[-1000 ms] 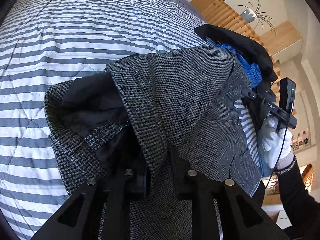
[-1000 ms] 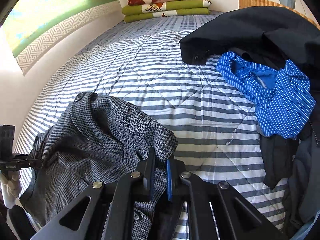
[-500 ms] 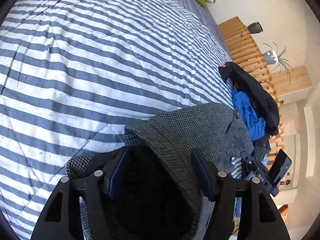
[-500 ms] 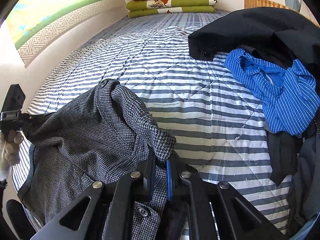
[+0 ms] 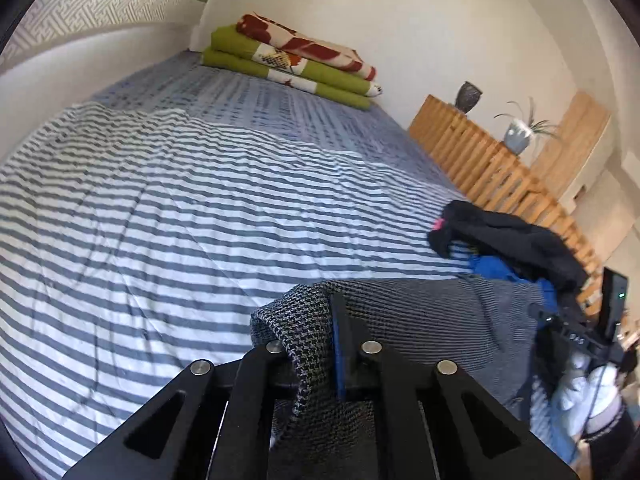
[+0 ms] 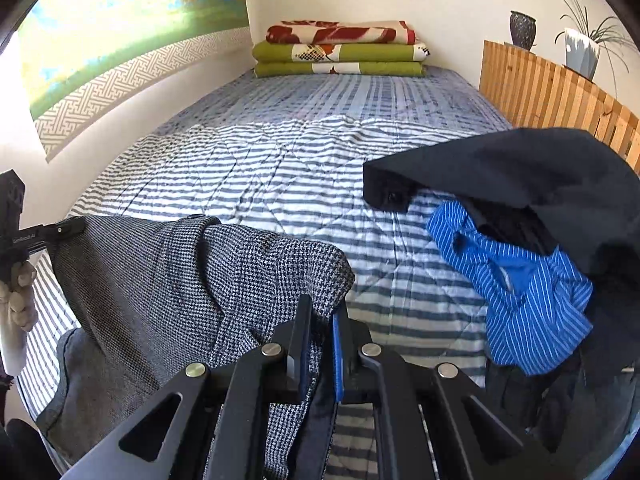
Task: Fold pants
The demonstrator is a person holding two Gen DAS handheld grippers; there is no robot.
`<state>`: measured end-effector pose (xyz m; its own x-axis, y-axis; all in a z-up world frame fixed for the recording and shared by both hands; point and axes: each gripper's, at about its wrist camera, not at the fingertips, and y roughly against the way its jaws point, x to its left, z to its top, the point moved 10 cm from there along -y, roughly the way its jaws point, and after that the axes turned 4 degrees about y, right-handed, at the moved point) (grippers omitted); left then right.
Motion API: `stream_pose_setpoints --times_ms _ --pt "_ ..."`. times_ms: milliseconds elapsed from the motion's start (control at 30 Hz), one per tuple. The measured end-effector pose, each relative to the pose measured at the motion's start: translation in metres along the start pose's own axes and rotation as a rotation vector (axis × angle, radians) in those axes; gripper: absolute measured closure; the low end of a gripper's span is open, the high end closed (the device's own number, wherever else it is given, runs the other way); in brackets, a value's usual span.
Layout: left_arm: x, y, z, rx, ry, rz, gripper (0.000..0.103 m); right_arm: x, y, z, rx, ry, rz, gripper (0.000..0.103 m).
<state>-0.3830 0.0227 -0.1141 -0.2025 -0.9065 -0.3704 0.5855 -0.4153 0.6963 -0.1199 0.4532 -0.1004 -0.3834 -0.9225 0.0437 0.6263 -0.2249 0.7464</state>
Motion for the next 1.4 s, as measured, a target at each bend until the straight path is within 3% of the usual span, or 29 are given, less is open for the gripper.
stream_pose_setpoints --times_ms 33,67,100,167,233,367,567,700,800,900,1033,1100,1133,1200,1300,1400 --pt "0.009 -0.017 -0.001 0.069 0.014 0.044 0.086 -0.002 -0.008 0.005 -0.002 0.01 -0.015 0.095" --pt "0.021 -0.032 -0.006 0.153 0.046 0.087 0.068 -0.006 -0.023 0.005 0.03 0.012 -0.032 0.094" --pt "0.034 -0.039 -0.009 0.193 0.086 0.138 0.064 -0.011 -0.041 0.001 0.093 -0.004 -0.038 0.089" --pt "0.049 -0.035 -0.01 0.178 0.121 0.165 0.064 -0.026 -0.065 -0.009 0.196 -0.05 -0.074 0.087" --pt "0.058 -0.021 -0.014 0.165 0.14 0.137 0.057 -0.038 -0.067 -0.015 0.196 -0.078 -0.092 0.086" --pt "0.069 0.029 -0.03 0.155 0.131 0.112 0.053 -0.038 -0.043 -0.034 0.2 -0.14 0.013 0.084" --pt "0.058 0.122 -0.13 0.235 0.146 -0.016 0.048 -0.008 0.023 -0.103 0.243 -0.145 0.164 0.081" --pt "0.042 0.162 -0.217 0.319 0.171 -0.055 0.044 0.017 0.057 -0.163 0.298 -0.115 0.213 0.078" --pt "0.036 0.179 -0.265 0.34 0.17 -0.047 0.04 0.034 0.07 -0.197 0.327 -0.121 0.243 0.072" --pt "0.032 0.186 -0.297 0.365 0.209 -0.064 0.04 0.045 0.073 -0.225 0.357 -0.114 0.256 0.067" --pt "0.032 0.181 -0.314 0.373 0.217 -0.063 0.04 0.053 0.073 -0.243 0.379 -0.128 0.268 0.067" --pt "0.028 0.178 -0.315 0.369 0.242 -0.095 0.041 0.054 0.075 -0.243 0.373 -0.142 0.278 0.072" --pt "0.025 0.178 -0.316 0.366 0.255 -0.114 0.046 0.054 0.078 -0.243 0.364 -0.142 0.274 0.081" --pt "0.021 0.175 -0.316 0.367 0.255 -0.13 0.078 0.056 0.083 -0.239 0.343 -0.119 0.249 0.09" --pt "0.016 0.172 -0.315 0.367 0.22 -0.119 0.092 0.059 0.091 -0.234 0.317 -0.103 0.241 0.092" --pt "0.007 0.183 -0.308 0.355 0.203 -0.136 0.096 0.06 0.1 -0.229 0.29 -0.082 0.213 0.094"
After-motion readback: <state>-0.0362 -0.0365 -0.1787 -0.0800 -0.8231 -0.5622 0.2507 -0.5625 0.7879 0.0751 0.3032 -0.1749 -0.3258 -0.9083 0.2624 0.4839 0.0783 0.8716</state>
